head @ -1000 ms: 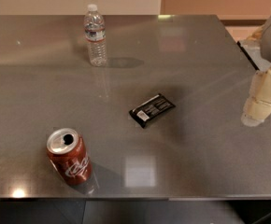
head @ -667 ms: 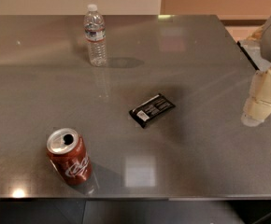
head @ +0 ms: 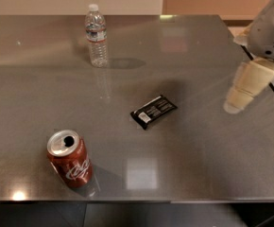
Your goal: Move water bottle near rxbar chocolate
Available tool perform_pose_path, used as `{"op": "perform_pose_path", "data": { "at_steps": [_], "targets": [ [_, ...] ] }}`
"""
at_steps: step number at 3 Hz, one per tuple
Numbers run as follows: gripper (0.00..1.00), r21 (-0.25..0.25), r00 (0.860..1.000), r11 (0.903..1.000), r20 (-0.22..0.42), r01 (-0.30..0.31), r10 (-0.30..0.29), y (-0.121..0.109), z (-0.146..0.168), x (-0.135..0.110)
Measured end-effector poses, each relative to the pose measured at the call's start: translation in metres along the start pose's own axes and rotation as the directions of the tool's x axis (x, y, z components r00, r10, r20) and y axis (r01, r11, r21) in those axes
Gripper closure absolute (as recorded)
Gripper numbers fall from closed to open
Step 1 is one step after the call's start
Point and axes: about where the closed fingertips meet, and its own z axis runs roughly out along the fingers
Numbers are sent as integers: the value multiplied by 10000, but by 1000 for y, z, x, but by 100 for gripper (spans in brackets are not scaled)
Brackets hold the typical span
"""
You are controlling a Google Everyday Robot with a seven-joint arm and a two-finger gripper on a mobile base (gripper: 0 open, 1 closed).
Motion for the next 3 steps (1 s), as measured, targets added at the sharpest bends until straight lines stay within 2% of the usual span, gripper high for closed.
{"op": "perform_pose_path", "data": {
  "at_steps": [1, 2, 3],
  "targets": [
    [0, 139, 9935, 9972, 885, -737, 722, -39, 33, -26],
    [0, 112, 9776, 9918, 1701, -1275, 1237, -68, 57, -48],
    [0, 92, 9519, 9842, 2558, -1767, 1685, -88, 69, -72]
  ]
}}
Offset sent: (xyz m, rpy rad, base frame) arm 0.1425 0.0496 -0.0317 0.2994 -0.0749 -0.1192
